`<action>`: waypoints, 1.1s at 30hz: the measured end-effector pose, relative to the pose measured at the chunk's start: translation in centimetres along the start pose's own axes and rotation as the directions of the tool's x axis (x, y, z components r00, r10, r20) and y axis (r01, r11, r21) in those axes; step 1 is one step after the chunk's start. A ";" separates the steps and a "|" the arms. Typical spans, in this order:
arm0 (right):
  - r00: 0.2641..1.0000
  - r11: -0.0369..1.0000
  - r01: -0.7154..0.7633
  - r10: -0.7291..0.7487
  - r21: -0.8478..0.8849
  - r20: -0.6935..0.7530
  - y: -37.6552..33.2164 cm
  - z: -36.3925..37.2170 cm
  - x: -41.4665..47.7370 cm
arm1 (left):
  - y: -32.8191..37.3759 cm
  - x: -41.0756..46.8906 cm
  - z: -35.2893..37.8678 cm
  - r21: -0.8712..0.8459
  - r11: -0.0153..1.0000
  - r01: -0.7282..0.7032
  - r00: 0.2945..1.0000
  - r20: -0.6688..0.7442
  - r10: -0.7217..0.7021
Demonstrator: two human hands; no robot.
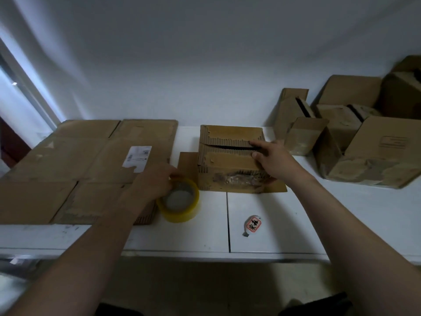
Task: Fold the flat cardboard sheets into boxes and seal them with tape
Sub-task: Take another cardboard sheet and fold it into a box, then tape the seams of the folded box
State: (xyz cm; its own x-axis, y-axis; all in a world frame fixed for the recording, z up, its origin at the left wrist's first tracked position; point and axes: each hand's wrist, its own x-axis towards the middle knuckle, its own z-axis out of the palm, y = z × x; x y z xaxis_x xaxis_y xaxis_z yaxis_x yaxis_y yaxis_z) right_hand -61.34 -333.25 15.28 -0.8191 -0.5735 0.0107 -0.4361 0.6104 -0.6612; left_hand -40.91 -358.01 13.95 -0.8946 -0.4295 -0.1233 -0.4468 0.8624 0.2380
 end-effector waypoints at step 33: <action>0.986 0.966 0.156 -0.140 0.207 -0.090 -6.1 0.6 -4.1 | 9.9 1.4 -2.2 -0.699 0.714 -0.023 0.894 -0.335 -0.299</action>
State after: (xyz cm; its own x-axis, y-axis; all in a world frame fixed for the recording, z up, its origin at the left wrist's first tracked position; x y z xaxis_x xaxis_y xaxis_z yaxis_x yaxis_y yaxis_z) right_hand -55.14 -334.95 18.86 -0.7804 -0.6016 0.1707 -0.4716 0.3868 -0.7925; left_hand -46.60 -350.70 18.25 -0.6676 -0.7311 0.1410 -0.3013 0.4385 0.8467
